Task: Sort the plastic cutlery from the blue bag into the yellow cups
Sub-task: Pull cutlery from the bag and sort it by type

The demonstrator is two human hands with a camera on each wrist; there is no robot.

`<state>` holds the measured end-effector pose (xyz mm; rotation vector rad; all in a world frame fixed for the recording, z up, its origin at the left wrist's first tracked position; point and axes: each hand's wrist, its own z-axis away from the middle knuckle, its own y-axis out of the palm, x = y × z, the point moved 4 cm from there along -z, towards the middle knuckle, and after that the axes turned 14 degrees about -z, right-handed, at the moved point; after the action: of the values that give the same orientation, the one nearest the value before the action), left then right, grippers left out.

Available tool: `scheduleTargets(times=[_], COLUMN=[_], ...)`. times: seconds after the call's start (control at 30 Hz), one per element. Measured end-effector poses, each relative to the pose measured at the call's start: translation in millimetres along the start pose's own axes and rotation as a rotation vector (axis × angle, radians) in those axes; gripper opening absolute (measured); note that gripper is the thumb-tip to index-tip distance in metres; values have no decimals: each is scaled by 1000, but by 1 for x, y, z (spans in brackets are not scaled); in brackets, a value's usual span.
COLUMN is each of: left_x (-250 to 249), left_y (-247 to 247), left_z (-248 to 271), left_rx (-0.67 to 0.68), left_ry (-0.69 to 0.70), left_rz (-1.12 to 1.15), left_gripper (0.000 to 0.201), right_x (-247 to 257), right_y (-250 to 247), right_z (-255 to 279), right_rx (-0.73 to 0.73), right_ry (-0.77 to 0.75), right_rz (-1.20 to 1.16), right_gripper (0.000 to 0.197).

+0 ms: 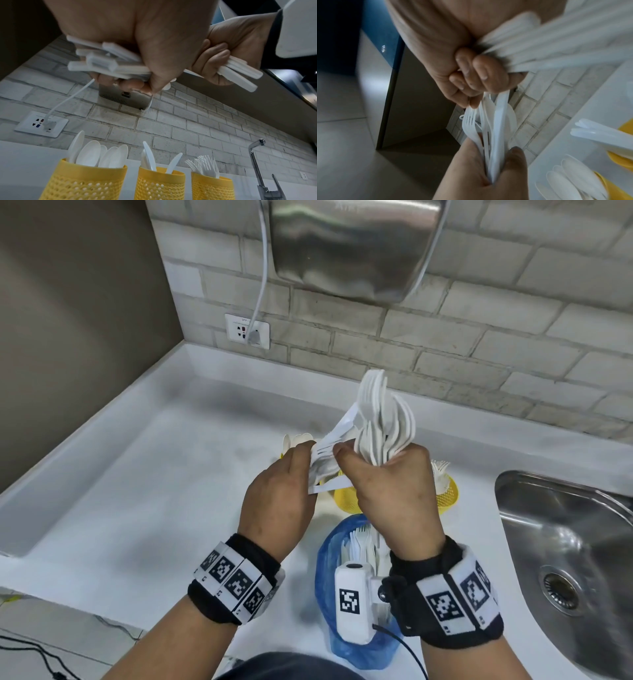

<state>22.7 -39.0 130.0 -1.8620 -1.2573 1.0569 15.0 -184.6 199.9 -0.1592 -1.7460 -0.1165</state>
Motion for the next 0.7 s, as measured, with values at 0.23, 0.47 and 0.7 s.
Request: scheduleTargets(times=[0.23,0.47,0.7], left_x=[4,15,46], left_y=[2,7,12], left_z=[2,4,2], left_rx=[15,100,136], left_ry=[15,-61,-301], left_rz=[32,165,401], left_gripper=[60,51,16], right_x=[-8,5,7], right_y=[-10,-32,-62], right_z=[-4,-16,-28], right_rx=[-101,-134,-222], right_ry=[70,18,10], right_rz=[-299,-494,-726], right_gripper=[31,24,27])
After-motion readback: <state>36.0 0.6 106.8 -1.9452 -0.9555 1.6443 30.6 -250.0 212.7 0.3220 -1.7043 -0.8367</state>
